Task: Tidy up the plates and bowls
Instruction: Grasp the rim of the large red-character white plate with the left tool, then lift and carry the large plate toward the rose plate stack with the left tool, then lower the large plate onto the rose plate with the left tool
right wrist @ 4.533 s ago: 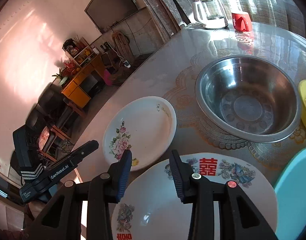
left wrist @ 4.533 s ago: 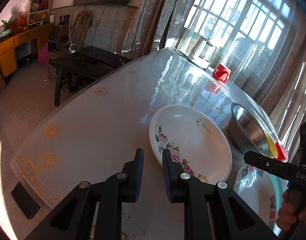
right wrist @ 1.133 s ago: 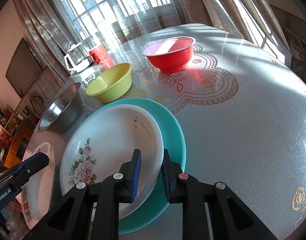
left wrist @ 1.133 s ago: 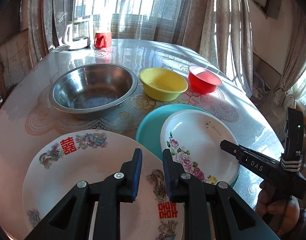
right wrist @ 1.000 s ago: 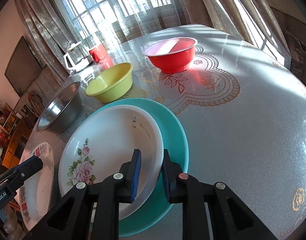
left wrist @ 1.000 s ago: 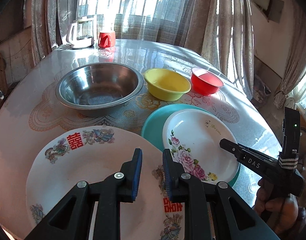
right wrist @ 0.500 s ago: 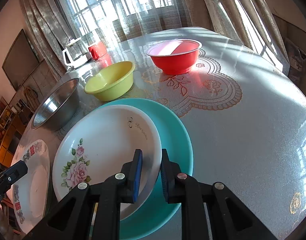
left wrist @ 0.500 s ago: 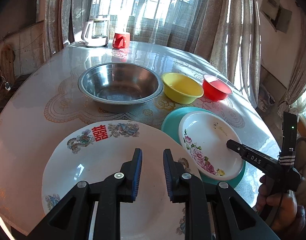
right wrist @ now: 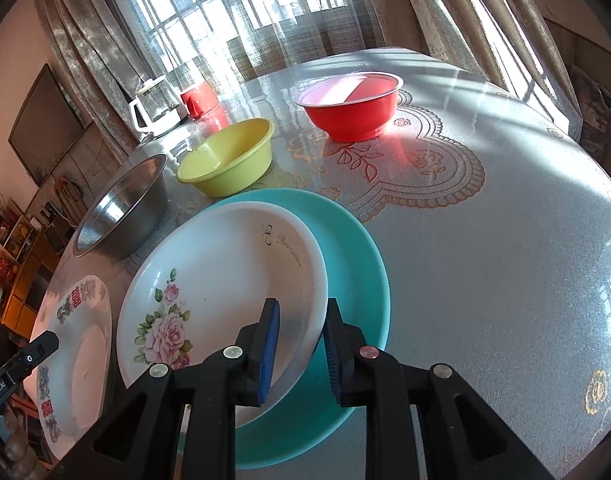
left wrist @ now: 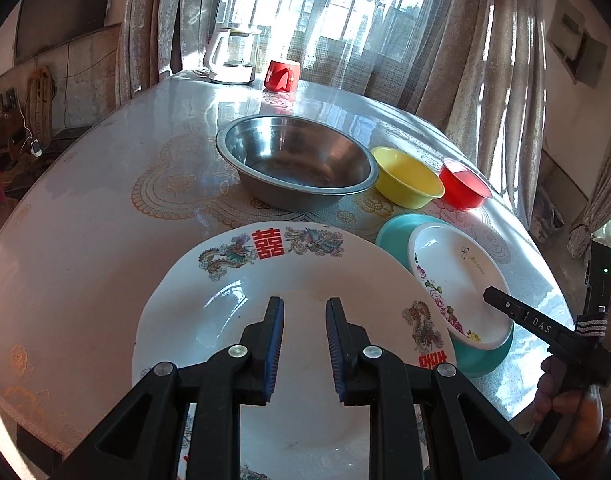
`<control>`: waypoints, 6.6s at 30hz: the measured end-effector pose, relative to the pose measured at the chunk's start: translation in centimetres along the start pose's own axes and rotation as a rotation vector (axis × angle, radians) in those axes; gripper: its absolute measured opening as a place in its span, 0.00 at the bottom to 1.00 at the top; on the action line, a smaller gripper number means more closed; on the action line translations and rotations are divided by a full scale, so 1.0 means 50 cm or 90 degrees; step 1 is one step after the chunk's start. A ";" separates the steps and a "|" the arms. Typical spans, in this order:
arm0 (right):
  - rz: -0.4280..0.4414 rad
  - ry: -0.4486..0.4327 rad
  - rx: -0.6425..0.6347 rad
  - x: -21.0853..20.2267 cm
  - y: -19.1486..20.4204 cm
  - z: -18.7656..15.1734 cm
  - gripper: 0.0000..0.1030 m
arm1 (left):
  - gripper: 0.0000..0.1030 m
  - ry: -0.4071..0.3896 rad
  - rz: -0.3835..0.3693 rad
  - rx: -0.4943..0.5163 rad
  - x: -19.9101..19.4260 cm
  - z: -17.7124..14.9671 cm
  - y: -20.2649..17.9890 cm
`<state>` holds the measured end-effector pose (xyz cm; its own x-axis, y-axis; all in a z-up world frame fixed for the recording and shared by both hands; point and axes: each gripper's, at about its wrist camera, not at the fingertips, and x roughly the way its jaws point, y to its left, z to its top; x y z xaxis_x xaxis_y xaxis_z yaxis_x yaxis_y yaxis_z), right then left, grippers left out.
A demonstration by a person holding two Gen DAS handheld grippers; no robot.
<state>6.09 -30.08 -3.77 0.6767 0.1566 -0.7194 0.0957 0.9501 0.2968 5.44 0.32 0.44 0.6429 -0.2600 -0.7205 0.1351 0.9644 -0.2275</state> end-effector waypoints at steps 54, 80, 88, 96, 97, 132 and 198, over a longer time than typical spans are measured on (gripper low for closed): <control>0.357 0.140 -0.098 -0.002 0.189 -0.081 0.40 | 0.31 -0.021 0.011 -0.098 -0.007 -0.025 0.177; 0.294 0.124 -0.228 0.053 0.314 -0.097 0.45 | 0.37 -0.047 0.029 -0.078 -0.019 -0.031 0.233; 0.295 0.121 -0.218 0.055 0.306 -0.091 0.43 | 0.32 -0.022 -0.008 -0.062 -0.002 -0.034 0.220; 0.274 0.113 -0.227 0.043 0.298 -0.094 0.32 | 0.32 -0.021 0.018 -0.040 -0.019 -0.051 0.203; 0.275 0.113 -0.225 0.044 0.298 -0.094 0.32 | 0.32 -0.020 0.018 -0.041 -0.021 -0.053 0.202; 0.179 -0.051 -0.185 -0.112 0.143 -0.033 0.32 | 0.32 -0.064 -0.111 0.076 -0.034 0.007 -0.029; 0.005 -0.070 -0.133 -0.072 0.004 -0.031 0.34 | 0.31 0.008 -0.091 0.099 0.095 0.020 -0.159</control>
<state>2.54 -30.06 -2.07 0.7539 0.1454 -0.6408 -0.0563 0.9859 0.1574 8.17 -8.55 -0.53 0.5993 -0.3947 -0.6964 0.3396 0.9132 -0.2252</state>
